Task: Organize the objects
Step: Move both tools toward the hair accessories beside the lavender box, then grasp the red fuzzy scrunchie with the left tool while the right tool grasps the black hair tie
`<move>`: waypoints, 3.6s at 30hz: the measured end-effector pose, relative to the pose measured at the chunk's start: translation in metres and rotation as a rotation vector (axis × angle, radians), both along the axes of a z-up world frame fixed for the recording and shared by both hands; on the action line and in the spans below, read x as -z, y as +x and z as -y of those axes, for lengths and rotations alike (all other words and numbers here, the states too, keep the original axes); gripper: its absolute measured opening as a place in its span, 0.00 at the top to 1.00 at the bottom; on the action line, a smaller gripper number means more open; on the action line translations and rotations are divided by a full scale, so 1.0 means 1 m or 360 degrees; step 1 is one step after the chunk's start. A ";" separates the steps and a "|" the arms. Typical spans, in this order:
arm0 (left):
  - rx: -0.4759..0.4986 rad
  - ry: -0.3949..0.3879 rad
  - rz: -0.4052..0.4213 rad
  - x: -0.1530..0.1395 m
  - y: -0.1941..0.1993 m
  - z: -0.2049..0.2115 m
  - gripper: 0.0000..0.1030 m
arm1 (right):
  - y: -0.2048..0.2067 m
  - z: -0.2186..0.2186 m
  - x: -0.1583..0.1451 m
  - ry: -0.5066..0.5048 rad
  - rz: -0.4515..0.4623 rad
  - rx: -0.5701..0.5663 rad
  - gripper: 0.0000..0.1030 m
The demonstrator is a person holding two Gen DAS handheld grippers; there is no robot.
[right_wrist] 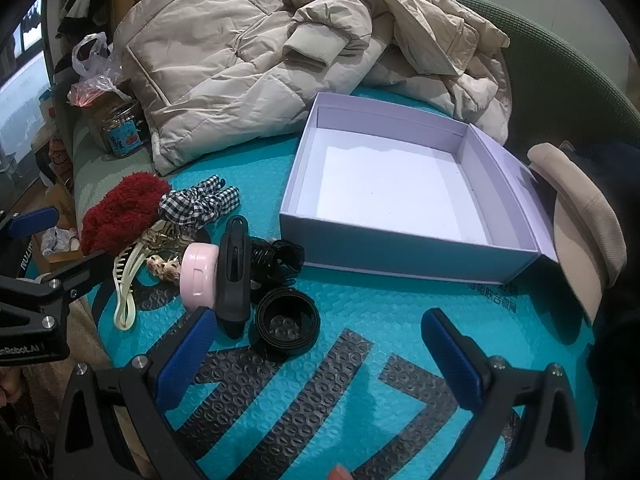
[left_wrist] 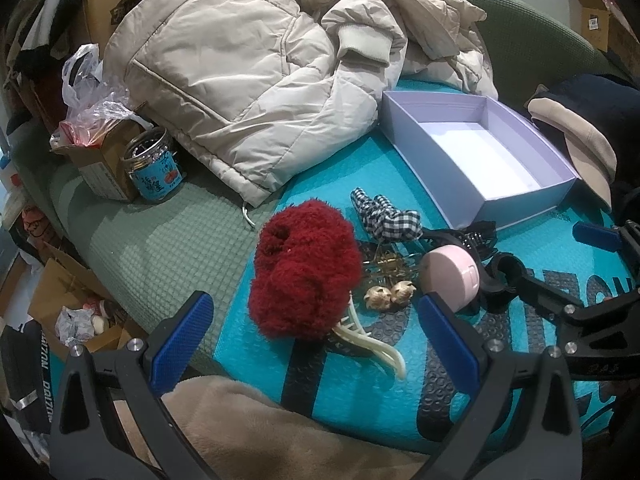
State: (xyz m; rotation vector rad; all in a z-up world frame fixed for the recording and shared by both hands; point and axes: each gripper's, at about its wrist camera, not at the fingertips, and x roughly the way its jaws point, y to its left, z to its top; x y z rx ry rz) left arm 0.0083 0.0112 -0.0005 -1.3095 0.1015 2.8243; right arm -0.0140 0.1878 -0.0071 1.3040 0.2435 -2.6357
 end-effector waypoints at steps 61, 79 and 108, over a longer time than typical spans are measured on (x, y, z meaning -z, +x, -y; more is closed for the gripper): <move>-0.0106 0.0157 0.0099 0.018 -0.017 0.024 0.01 | -0.005 -0.009 0.020 -0.0090 0.0043 -0.0127 0.16; -0.0057 0.0077 0.0120 0.018 -0.033 0.014 0.06 | -0.017 -0.019 0.030 -0.0225 0.0086 -0.0196 0.22; -0.0068 0.0103 0.0086 0.000 -0.025 0.015 0.70 | -0.003 -0.012 0.014 -0.0134 -0.0068 -0.0433 0.62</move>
